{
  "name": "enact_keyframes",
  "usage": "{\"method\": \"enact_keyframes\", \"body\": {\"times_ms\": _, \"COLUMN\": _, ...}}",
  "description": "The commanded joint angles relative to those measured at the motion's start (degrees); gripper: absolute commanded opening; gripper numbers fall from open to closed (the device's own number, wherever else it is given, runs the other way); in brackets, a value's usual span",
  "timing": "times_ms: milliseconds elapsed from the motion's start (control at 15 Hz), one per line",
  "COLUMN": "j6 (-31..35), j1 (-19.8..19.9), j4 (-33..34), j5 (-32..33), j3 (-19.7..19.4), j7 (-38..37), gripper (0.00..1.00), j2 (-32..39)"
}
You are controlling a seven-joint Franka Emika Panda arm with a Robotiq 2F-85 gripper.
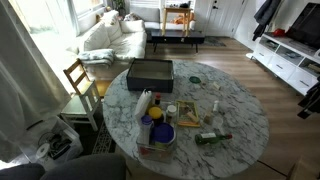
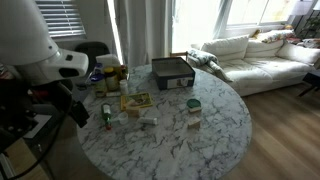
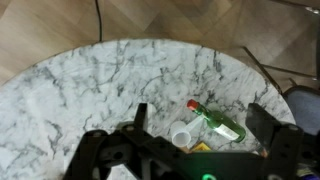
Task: Pick up the horizontally laying green hot sauce bottle and position it vertically on the table
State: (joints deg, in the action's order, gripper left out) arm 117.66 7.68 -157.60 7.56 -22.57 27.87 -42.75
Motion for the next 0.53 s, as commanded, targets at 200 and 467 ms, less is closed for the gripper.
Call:
{"method": "enact_keyframes", "body": {"times_ms": 200, "j6": 7.58, "j1": -1.39, "j4": 0.02, "j5": -11.72, "j3": 3.14, "j7": -12.76, "gripper": 1.00, "j2": 17.51}}
{"method": "enact_keyframes", "body": {"times_ms": 467, "j6": 12.80, "j1": -2.36, "j4": 1.42, "j5": -21.72, "j3": 5.87, "j7": -19.61, "gripper": 1.00, "j2": 26.27}}
